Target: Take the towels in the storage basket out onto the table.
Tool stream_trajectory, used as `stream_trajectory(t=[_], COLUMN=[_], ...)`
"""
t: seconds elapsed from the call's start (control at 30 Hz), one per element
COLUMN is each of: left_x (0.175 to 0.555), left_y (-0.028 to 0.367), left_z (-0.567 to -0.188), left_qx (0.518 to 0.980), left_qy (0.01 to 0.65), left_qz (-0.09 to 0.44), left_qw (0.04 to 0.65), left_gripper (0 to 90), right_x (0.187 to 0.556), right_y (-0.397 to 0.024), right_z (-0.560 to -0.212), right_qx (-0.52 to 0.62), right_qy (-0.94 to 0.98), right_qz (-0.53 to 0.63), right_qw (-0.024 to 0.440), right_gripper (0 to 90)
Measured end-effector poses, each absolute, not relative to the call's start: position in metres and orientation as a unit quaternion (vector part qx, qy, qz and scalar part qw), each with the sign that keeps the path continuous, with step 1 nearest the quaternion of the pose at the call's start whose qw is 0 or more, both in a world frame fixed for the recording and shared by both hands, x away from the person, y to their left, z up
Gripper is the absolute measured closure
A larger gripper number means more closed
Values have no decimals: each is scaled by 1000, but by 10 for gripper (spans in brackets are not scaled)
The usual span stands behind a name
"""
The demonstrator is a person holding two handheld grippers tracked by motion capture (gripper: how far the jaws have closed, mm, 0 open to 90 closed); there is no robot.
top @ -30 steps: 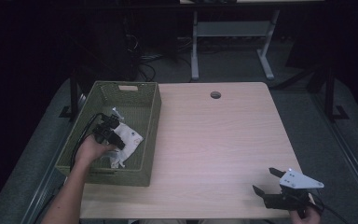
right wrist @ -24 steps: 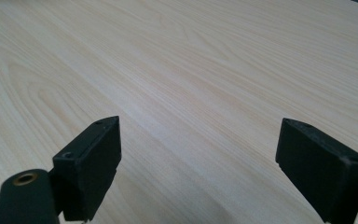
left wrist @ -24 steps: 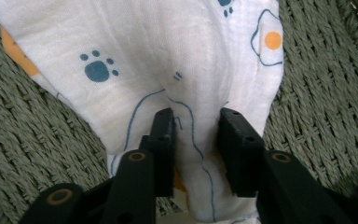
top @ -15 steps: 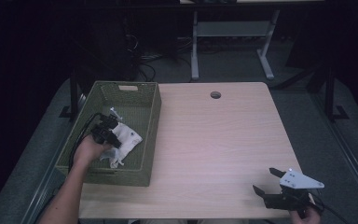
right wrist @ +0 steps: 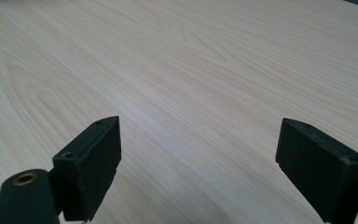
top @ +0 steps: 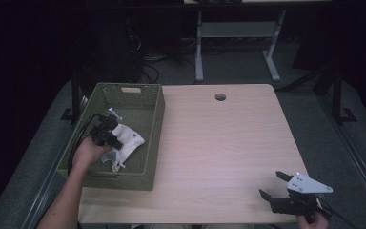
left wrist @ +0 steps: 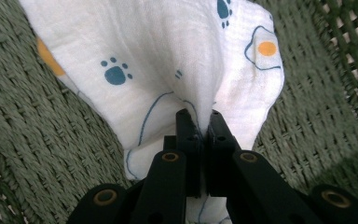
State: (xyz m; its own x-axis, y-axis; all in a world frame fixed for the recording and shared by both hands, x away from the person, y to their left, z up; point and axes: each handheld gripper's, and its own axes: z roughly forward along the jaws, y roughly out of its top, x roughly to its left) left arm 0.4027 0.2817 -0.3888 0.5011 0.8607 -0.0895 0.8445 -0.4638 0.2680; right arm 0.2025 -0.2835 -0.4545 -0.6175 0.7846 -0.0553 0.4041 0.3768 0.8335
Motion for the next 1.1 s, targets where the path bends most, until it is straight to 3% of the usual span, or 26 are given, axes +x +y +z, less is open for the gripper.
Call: stream_trajectory(t=[0.5, 1.1], left_x=[391, 390], left_y=[298, 304], left_z=[-367, -359], left_qx=[841, 834], left_qy=[504, 508], left_qz=[37, 29], left_qw=[193, 215], left_gripper=[872, 876], right_x=[202, 202], right_y=[-284, -284], right_z=[-454, -454], right_qx=[374, 375], right_qy=[797, 796], right_qz=[414, 415], right_qw=[232, 231], right_gripper=[138, 138])
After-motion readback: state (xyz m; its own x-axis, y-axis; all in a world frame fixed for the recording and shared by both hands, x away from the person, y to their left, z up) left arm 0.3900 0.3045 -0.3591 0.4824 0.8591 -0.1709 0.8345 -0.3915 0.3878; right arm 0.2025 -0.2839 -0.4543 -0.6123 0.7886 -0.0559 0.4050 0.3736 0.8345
